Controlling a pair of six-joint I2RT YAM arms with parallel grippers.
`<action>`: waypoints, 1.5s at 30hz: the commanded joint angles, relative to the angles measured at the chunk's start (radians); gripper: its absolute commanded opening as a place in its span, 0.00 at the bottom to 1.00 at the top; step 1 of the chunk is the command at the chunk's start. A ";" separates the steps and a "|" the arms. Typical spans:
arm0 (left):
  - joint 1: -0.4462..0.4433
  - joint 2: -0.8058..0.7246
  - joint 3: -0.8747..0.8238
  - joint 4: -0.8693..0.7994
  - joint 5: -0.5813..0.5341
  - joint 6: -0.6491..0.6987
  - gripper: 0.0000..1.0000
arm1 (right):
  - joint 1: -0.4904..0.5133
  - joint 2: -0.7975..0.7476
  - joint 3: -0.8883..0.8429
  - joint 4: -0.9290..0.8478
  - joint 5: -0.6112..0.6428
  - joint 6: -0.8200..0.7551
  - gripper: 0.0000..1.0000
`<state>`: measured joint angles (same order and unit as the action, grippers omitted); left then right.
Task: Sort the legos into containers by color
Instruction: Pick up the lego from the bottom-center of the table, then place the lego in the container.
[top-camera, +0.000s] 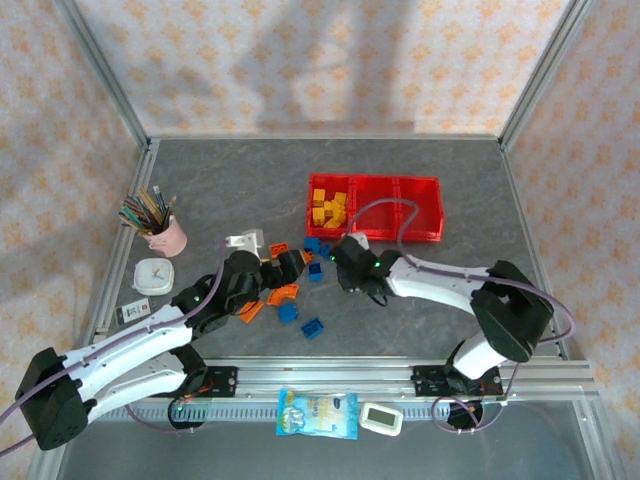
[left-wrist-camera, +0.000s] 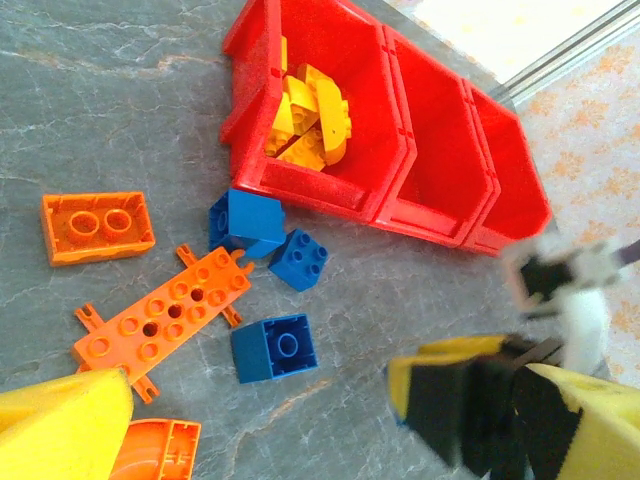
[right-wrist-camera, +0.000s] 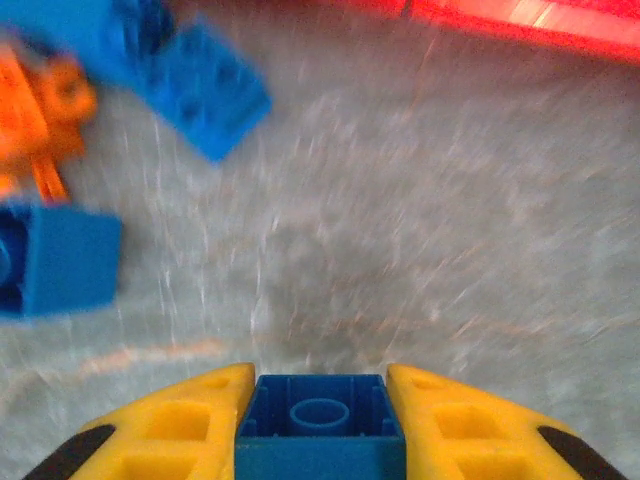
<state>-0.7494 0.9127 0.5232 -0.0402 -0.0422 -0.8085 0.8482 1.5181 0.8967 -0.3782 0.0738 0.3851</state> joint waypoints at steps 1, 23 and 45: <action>-0.004 0.032 0.054 0.034 -0.021 0.035 0.99 | -0.074 -0.053 0.080 -0.025 0.030 0.005 0.28; 0.019 0.196 0.156 0.090 -0.015 0.088 0.99 | -0.448 0.378 0.512 0.081 -0.089 -0.104 0.28; 0.040 0.156 0.146 0.070 -0.014 0.098 0.99 | -0.448 0.312 0.500 0.094 -0.089 -0.146 0.47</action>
<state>-0.7238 1.1000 0.6533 0.0265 -0.0418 -0.7315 0.3981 1.9305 1.4239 -0.2829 -0.0414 0.2569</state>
